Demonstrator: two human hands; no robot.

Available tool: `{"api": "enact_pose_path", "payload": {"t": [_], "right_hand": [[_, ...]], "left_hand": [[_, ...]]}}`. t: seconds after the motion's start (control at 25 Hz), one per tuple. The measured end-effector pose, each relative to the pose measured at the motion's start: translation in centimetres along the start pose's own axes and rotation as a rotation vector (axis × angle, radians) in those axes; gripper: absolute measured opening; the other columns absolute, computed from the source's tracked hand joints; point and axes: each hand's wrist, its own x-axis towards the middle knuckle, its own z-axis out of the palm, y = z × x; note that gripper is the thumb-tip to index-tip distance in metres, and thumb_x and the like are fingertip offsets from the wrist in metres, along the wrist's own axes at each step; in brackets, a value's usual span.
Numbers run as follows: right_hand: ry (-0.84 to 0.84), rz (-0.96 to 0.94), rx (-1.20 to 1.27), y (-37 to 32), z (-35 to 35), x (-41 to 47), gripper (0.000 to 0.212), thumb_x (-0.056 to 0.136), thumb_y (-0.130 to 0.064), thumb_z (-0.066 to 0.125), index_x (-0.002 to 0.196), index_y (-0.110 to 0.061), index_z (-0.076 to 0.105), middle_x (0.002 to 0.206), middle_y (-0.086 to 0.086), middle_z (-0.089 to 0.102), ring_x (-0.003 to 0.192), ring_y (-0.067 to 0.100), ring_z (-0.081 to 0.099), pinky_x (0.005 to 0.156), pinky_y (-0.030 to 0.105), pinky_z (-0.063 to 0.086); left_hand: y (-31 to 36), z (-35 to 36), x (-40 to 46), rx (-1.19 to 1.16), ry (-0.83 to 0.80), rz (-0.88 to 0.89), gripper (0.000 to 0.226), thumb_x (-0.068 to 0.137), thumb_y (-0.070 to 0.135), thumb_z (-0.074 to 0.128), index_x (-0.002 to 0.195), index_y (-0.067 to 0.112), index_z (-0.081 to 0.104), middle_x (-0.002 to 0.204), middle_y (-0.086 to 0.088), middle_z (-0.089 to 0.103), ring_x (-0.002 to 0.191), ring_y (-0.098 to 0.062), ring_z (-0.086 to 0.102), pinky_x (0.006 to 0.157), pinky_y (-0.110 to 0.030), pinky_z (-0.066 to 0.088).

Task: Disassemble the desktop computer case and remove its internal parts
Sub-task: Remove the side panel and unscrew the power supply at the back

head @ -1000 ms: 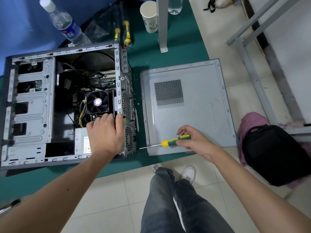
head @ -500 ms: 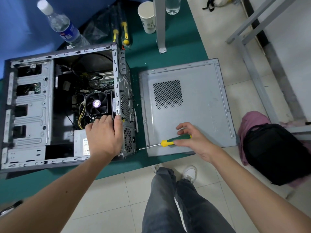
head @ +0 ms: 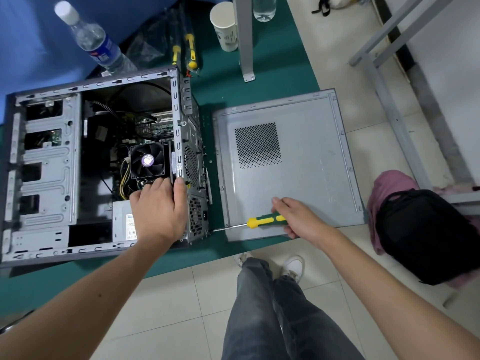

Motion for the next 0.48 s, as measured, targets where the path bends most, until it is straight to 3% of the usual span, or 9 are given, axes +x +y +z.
{"api": "enact_pose_path", "payload": {"t": [0.08,0.16,0.2,0.28,0.36,0.44,0.48], "right_hand": [[0.034,-0.084,0.091,-0.29,0.05,0.17,0.007,0.096,-0.027,0.057,0.095,-0.023,0.063,0.088,0.004,0.054,0.062,0.014,0.046,0.056,0.029,0.038],[-0.014,-0.158,0.264,-0.16,-0.34,0.47,0.029,0.086,0.001,0.062,0.095,-0.026,0.065,0.104,0.005,0.058,0.079,0.012,0.056,0.062,0.023,0.046],[-0.029,-0.155,0.314,-0.24,-0.32,0.39,0.033,0.082,0.005,0.064,0.095,-0.026,0.065,0.108,0.006,0.058,0.087,0.012,0.059,0.069,0.022,0.05],[-0.01,-0.094,0.215,-0.56,-0.22,0.17,0.009,0.089,-0.019,0.068,0.096,-0.022,0.064,0.099,0.005,0.058,0.083,0.013,0.061,0.07,0.024,0.053],[0.017,-0.036,0.036,-0.41,-0.05,0.25,0.023,0.096,-0.039,0.058,0.097,-0.017,0.062,0.082,0.003,0.052,0.063,0.015,0.051,0.057,0.027,0.044],[0.044,-0.084,0.142,-0.11,0.04,0.3,0.006,0.094,-0.025,0.061,0.096,-0.02,0.063,0.085,0.002,0.055,0.064,0.015,0.047,0.06,0.028,0.04],[0.019,-0.117,0.248,0.12,-0.13,0.37,0.012,0.09,-0.012,0.065,0.096,-0.022,0.064,0.092,0.001,0.06,0.069,0.015,0.053,0.063,0.026,0.043]], "left_hand": [[0.02,-0.02,-0.03,-0.002,0.0,0.005,0.054,0.1,0.044,0.012,0.064,0.018,0.042,0.067,0.001,0.048,0.069,-0.026,0.047,0.082,-0.046,0.037],[0.03,-0.04,-0.07,-0.005,0.002,0.006,0.054,0.099,0.044,0.012,0.064,0.018,0.042,0.068,0.001,0.049,0.069,-0.025,0.046,0.082,-0.045,0.037],[0.05,-0.07,-0.1,-0.006,0.003,0.006,0.053,0.099,0.044,0.012,0.064,0.018,0.042,0.067,0.001,0.049,0.069,-0.025,0.046,0.082,-0.045,0.037],[-0.01,-0.09,-0.1,-0.005,0.003,0.007,0.053,0.099,0.044,0.012,0.064,0.019,0.041,0.067,0.001,0.048,0.069,-0.025,0.046,0.082,-0.045,0.036],[-0.1,-0.04,-0.02,-0.003,-0.005,0.002,0.054,0.099,0.045,0.012,0.064,0.018,0.042,0.069,0.0,0.049,0.07,-0.026,0.047,0.082,-0.046,0.037],[-0.12,0.07,0.0,0.006,-0.015,-0.005,0.056,0.099,0.046,0.011,0.067,0.016,0.046,0.071,0.0,0.052,0.072,-0.026,0.048,0.083,-0.046,0.037],[-0.16,0.11,0.05,0.012,-0.015,-0.006,0.057,0.099,0.046,0.011,0.067,0.016,0.048,0.072,0.0,0.052,0.073,-0.026,0.048,0.083,-0.046,0.037]]}}
